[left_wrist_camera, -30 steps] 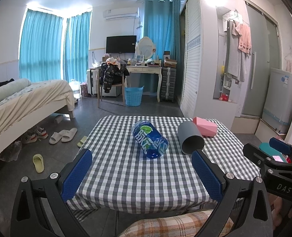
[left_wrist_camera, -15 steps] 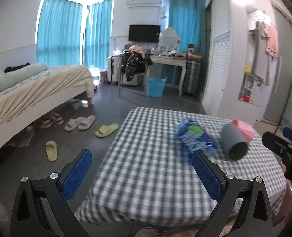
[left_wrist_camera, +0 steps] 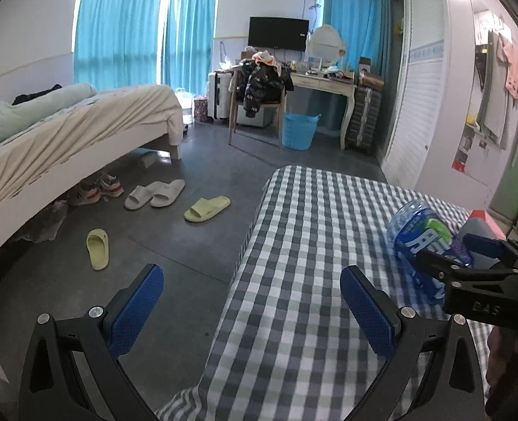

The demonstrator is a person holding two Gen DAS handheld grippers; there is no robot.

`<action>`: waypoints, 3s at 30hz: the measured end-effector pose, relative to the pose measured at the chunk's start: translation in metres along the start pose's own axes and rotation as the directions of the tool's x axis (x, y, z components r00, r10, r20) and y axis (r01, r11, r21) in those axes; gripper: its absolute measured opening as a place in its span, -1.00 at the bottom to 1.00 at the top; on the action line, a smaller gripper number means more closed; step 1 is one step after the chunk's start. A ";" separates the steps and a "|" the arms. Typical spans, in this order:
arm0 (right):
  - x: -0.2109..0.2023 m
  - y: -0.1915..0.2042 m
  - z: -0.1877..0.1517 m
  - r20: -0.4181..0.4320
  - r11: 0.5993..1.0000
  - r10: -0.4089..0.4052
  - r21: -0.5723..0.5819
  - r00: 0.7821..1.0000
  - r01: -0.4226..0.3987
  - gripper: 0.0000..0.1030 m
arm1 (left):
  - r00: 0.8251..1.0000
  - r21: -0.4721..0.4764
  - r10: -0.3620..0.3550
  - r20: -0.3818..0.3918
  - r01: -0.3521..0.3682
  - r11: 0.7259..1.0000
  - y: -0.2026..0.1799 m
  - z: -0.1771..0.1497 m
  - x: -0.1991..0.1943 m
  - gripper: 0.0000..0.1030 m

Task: Flip cup upside down
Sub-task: 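Move the right tool to the blue bottle lying on its side and grasp it, then lift the blue bottle with the right tool toward the left tool, then grasp the bottle with the left tool while the right tool opens and releases it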

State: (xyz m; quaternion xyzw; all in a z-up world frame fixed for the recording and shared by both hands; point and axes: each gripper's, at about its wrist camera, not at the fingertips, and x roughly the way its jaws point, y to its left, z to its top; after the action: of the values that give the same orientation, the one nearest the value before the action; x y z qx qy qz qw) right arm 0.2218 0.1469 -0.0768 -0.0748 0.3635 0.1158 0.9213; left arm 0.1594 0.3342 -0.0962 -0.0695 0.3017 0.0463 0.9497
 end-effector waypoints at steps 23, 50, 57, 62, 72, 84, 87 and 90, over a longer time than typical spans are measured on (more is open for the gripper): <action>-0.004 0.011 -0.034 -0.120 0.997 -0.053 0.057 0.991 0.061 0.35 | 0.998 -0.010 -0.068 0.013 0.068 0.998 0.001 -0.001 -0.026 1.00; -0.075 0.011 -0.052 -0.034 0.996 0.061 0.072 0.998 -0.059 0.79 | 0.999 0.019 -0.002 0.041 0.001 1.000 -0.019 0.016 -0.081 1.00; -0.112 -0.056 -0.043 0.047 0.992 -0.067 0.106 0.997 0.061 0.86 | 0.996 0.065 -0.073 -0.043 0.076 0.995 -0.081 0.027 -0.070 1.00; -0.125 -0.109 -0.054 0.049 0.981 -0.139 0.146 0.989 0.130 0.86 | 0.990 0.088 -0.093 -0.106 0.103 0.991 -0.129 0.024 -0.056 1.00; -0.119 -0.166 -0.082 0.025 0.959 -0.177 0.231 0.984 0.166 0.86 | 0.949 0.021 -0.084 -0.305 0.095 0.995 -0.158 0.017 0.001 1.00; -0.107 -0.174 -0.081 0.039 0.963 -0.133 0.242 0.990 0.119 0.86 | 0.904 0.085 -0.057 -0.425 0.103 0.991 -0.171 0.006 0.027 0.47; -0.108 -0.173 -0.081 0.046 0.962 -0.134 0.245 0.990 0.119 0.86 | 0.898 0.075 -0.072 -0.435 0.116 0.990 -0.169 0.005 0.027 0.47; -0.110 -0.171 -0.082 0.055 0.962 -0.138 0.247 0.989 0.120 0.86 | 0.911 0.063 -0.099 -0.401 0.135 0.989 -0.170 0.007 0.018 0.47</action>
State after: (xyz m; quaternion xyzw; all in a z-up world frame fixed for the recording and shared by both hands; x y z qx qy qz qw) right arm 0.1361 -0.0532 -0.0512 0.0191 0.3359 0.0128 0.9416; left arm 0.1997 0.1683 -0.0833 -0.0531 0.4847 -0.0393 0.8722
